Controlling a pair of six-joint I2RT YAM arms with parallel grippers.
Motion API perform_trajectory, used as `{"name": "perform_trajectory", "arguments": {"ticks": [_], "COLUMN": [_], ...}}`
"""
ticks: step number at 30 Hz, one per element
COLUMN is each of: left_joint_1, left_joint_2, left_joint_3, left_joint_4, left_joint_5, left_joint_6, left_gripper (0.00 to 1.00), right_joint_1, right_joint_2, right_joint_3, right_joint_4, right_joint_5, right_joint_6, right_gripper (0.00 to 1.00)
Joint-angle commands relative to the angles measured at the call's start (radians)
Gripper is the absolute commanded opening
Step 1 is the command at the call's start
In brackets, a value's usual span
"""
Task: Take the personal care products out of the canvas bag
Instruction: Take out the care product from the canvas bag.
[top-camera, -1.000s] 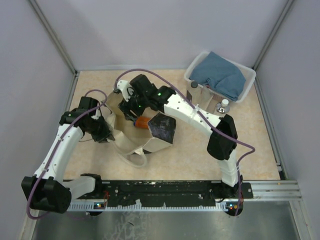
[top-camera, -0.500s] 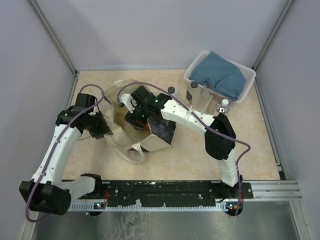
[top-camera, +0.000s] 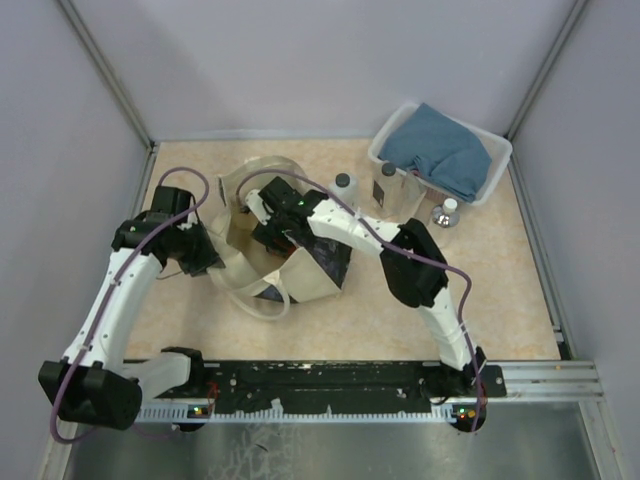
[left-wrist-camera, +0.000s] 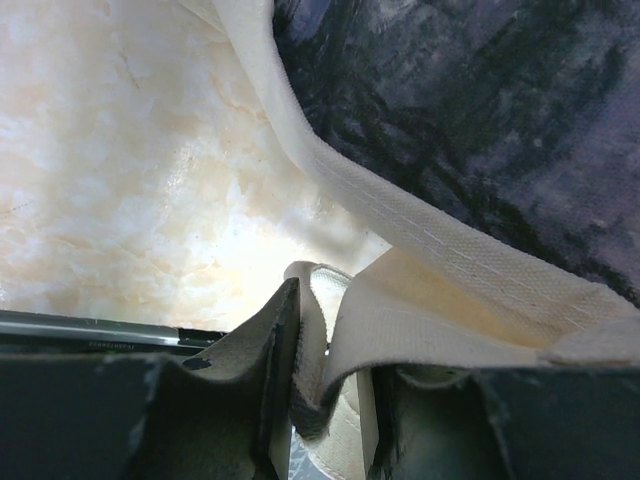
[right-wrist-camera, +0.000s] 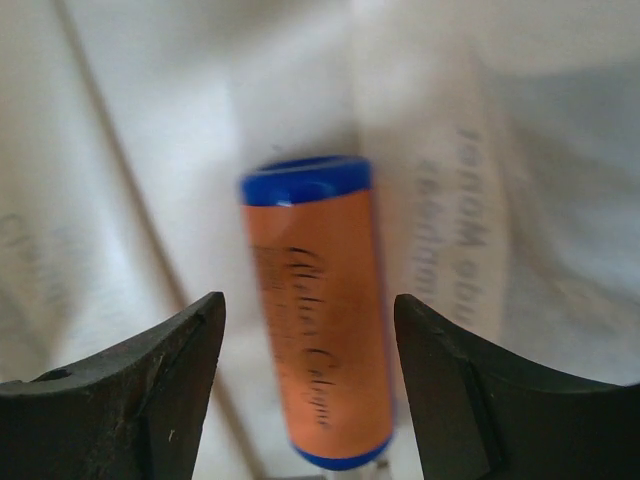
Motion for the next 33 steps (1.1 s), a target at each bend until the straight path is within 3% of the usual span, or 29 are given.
{"name": "perform_trajectory", "arguments": {"ticks": [1,4,11,19,33], "left_joint_1": [0.0,0.0,0.0,0.0,0.0], "left_joint_2": [0.011,0.014,0.025,0.035,0.057], "left_joint_3": [0.014,0.014,0.011,0.01,0.045], "left_joint_4": [0.01,0.012,0.005,-0.005,-0.01], "left_joint_5": [-0.052,-0.053,-0.061,-0.067,-0.133], "left_joint_6": [0.009,0.008,-0.004,-0.011,0.006], "left_gripper": [0.33,0.33,0.33,0.33,0.36], "right_joint_1": [-0.07,-0.095,-0.102,-0.08,-0.049], "right_joint_2": [0.036,0.042,0.043,-0.016,0.132], "right_joint_3": [0.017,0.015,-0.016,-0.148,-0.169], "right_joint_4": [0.009,-0.005,-0.04,-0.039,-0.118], "right_joint_5": [0.126,0.138,-0.084,-0.155,-0.06], "right_joint_6": [-0.004,-0.008,0.009,0.0,0.053], "right_gripper": [0.69,0.7,0.69,0.68,0.68]}}
